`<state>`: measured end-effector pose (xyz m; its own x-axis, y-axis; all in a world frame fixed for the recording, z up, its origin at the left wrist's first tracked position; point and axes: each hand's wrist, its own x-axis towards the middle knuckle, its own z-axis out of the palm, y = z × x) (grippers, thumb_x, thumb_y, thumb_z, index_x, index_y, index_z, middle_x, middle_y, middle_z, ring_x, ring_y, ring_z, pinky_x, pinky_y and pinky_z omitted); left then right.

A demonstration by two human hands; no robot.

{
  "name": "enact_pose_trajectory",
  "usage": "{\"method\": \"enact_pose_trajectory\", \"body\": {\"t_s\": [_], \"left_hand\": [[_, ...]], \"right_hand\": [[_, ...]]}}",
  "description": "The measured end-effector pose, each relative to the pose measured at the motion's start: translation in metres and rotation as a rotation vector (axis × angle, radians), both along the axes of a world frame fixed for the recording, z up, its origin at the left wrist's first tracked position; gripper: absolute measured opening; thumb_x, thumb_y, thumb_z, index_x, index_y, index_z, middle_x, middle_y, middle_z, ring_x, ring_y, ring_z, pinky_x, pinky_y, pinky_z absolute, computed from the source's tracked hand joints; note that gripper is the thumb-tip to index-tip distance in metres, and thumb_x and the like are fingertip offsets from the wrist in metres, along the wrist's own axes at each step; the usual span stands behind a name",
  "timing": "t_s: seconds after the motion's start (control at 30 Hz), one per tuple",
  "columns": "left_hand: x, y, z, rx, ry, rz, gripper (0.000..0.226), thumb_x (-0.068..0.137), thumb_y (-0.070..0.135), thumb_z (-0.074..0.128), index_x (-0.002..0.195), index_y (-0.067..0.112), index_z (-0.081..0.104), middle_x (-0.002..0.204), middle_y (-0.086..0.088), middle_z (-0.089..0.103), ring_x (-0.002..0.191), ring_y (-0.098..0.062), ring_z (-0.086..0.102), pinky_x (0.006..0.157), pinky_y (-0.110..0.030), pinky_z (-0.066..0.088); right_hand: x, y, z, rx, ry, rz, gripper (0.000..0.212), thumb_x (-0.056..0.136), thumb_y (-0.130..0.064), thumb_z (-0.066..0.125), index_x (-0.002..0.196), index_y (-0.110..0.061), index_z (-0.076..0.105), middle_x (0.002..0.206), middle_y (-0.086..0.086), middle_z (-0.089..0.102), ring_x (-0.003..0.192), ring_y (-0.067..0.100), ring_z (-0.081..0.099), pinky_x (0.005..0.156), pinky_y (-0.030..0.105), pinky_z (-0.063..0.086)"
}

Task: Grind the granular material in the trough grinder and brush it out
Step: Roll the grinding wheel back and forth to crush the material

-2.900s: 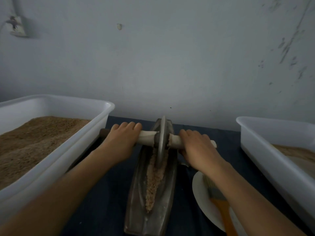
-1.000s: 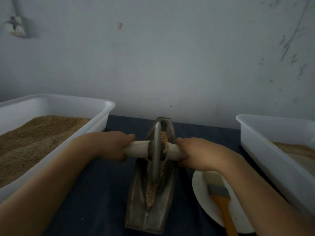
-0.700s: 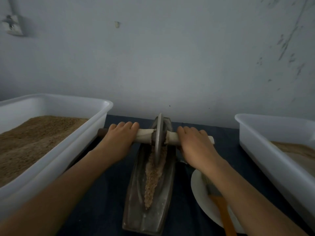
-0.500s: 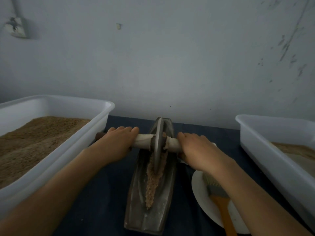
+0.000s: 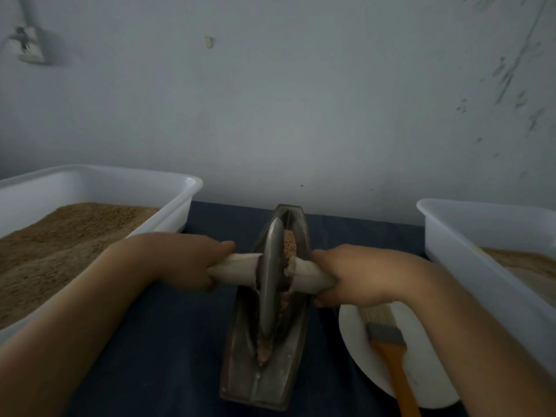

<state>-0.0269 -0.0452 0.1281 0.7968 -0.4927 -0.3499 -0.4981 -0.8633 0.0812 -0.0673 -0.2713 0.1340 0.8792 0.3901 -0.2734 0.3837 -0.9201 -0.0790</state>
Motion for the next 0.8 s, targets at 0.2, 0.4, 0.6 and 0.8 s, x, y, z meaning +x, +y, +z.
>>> {"method": "enact_pose_trajectory", "body": {"t_s": [0.2, 0.4, 0.6, 0.8], "left_hand": [[0.027, -0.01, -0.02, -0.064, -0.289, 0.067, 0.032, 0.091, 0.024, 0.057, 0.116, 0.018, 0.038, 0.114, -0.001, 0.05, 0.099, -0.017, 0.05, 0.086, -0.029, 0.04], [0.036, -0.023, -0.045, -0.077, -0.792, 0.082, 0.034, 0.09, 0.024, 0.052, 0.12, 0.021, 0.036, 0.117, 0.002, 0.048, 0.108, -0.018, 0.048, 0.093, -0.033, 0.039], [0.029, -0.013, -0.033, -0.014, -0.556, 0.043, 0.036, 0.092, 0.027, 0.052, 0.123, 0.02, 0.034, 0.122, 0.0, 0.05, 0.111, -0.017, 0.05, 0.092, -0.031, 0.039], [0.002, -0.004, -0.003, 0.033, -0.114, -0.004, 0.028, 0.09, 0.025, 0.058, 0.101, 0.028, 0.032, 0.092, 0.01, 0.046, 0.08, -0.005, 0.044, 0.074, -0.02, 0.034]], "right_hand": [[0.036, -0.01, -0.035, 0.018, -0.424, -0.064, 0.027, 0.09, -0.022, 0.055, 0.114, -0.015, 0.043, 0.113, 0.004, 0.054, 0.1, 0.022, 0.052, 0.071, 0.031, 0.03], [0.051, -0.016, -0.055, 0.03, -0.667, -0.088, 0.032, 0.087, -0.028, 0.058, 0.112, -0.016, 0.043, 0.11, 0.003, 0.052, 0.098, 0.022, 0.047, 0.07, 0.032, 0.024], [0.038, -0.011, -0.043, -0.033, -0.519, -0.048, 0.024, 0.091, -0.021, 0.053, 0.111, -0.014, 0.043, 0.11, 0.005, 0.053, 0.097, 0.022, 0.051, 0.069, 0.031, 0.026], [0.008, -0.002, -0.008, -0.007, -0.075, -0.015, 0.031, 0.09, -0.027, 0.059, 0.115, -0.014, 0.046, 0.109, 0.005, 0.056, 0.089, 0.015, 0.051, 0.062, 0.025, 0.038]]}}
